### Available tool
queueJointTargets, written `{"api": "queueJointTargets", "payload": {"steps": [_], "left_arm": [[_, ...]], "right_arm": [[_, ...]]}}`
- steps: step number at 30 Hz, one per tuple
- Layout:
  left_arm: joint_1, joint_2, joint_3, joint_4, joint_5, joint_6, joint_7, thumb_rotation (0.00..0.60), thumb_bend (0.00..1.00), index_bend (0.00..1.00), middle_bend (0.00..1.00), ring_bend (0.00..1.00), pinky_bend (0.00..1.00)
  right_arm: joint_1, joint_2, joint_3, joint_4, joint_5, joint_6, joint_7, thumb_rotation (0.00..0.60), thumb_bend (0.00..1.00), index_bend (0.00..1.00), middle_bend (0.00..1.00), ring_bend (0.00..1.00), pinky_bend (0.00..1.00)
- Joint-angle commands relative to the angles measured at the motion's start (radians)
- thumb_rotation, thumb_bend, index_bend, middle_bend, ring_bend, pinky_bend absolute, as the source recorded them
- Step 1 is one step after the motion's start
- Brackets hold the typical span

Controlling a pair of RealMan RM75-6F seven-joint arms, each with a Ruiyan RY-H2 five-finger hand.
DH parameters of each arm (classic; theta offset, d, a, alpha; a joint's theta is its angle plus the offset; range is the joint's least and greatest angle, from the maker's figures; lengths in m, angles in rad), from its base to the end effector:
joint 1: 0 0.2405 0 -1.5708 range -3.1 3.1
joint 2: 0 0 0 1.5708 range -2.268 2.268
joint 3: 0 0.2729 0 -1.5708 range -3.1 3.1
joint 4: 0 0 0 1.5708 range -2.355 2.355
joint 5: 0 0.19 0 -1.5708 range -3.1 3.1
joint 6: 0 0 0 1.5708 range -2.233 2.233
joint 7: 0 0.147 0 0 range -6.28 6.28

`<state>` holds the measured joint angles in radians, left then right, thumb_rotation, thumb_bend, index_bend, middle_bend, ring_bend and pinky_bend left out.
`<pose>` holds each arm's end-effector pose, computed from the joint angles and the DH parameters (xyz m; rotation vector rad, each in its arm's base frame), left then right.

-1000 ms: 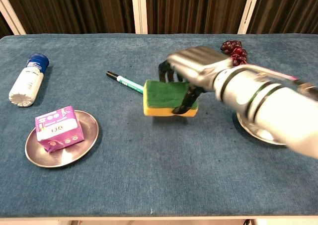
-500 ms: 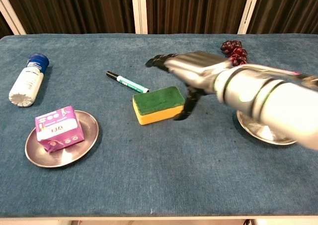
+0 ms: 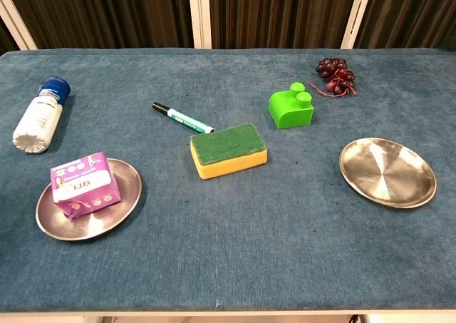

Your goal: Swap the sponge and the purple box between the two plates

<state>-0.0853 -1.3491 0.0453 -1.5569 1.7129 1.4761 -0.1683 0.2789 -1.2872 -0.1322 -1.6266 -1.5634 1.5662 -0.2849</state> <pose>-0.2824 0.1601 0.0912 -1.5116 -1.1693 -1.2121 -0.2658 -0.2016 0.1143 1.6464 -0.7168 0.9467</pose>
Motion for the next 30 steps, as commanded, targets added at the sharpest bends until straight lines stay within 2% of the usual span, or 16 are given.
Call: {"api": "queueJointTargets", "payload": {"steps": [1, 10, 14, 20, 22, 25, 30], "left_arm": [[-0.076, -0.079, -0.05, -0.089, -0.087, -0.145, 0.24, 0.6, 0.12, 0.06, 0.08, 0.09, 0.18], [-0.15, -0.224, -0.112, -0.109, -0.29, -0.284, 0.56, 0.6, 0.11, 0.08, 0.09, 0.09, 0.18], [-0.161, -0.249, -0.124, -0.103, -0.347, -0.289, 0.633, 0.6, 0.11, 0.1, 0.13, 0.12, 0.19], [-0.166, -0.271, -0.109, -0.098, -0.385, -0.28, 0.688, 0.6, 0.11, 0.17, 0.2, 0.2, 0.28], [-0.17, -0.282, -0.109, -0.093, -0.391, -0.274, 0.704, 0.6, 0.11, 0.2, 0.23, 0.23, 0.32], [-0.173, -0.304, -0.11, -0.081, -0.394, -0.256, 0.718, 0.6, 0.13, 0.29, 0.34, 0.33, 0.42], [-0.177, -0.335, -0.113, -0.063, -0.376, -0.224, 0.701, 0.6, 0.26, 0.46, 0.5, 0.49, 0.54]], "right_arm": [[-0.133, 0.069, -0.05, 0.135, -0.039, 0.127, 0.218, 0.6, 0.25, 0.0, 0.0, 0.0, 0.07], [-0.137, 0.109, -0.026, 0.132, -0.06, 0.07, 0.246, 0.6, 0.25, 0.0, 0.0, 0.0, 0.06], [-0.141, 0.12, -0.022, 0.122, -0.073, 0.054, 0.249, 0.6, 0.25, 0.0, 0.0, 0.0, 0.06], [-0.156, 0.126, 0.001, 0.116, -0.078, 0.052, 0.247, 0.6, 0.25, 0.0, 0.0, 0.0, 0.06], [-0.159, 0.128, 0.004, 0.114, -0.08, 0.045, 0.247, 0.6, 0.25, 0.0, 0.0, 0.0, 0.06], [-0.163, 0.129, 0.009, 0.114, -0.086, 0.037, 0.246, 0.6, 0.25, 0.0, 0.0, 0.0, 0.06], [-0.166, 0.134, 0.019, 0.112, -0.087, 0.016, 0.246, 0.6, 0.25, 0.0, 0.0, 0.0, 0.06]]}}
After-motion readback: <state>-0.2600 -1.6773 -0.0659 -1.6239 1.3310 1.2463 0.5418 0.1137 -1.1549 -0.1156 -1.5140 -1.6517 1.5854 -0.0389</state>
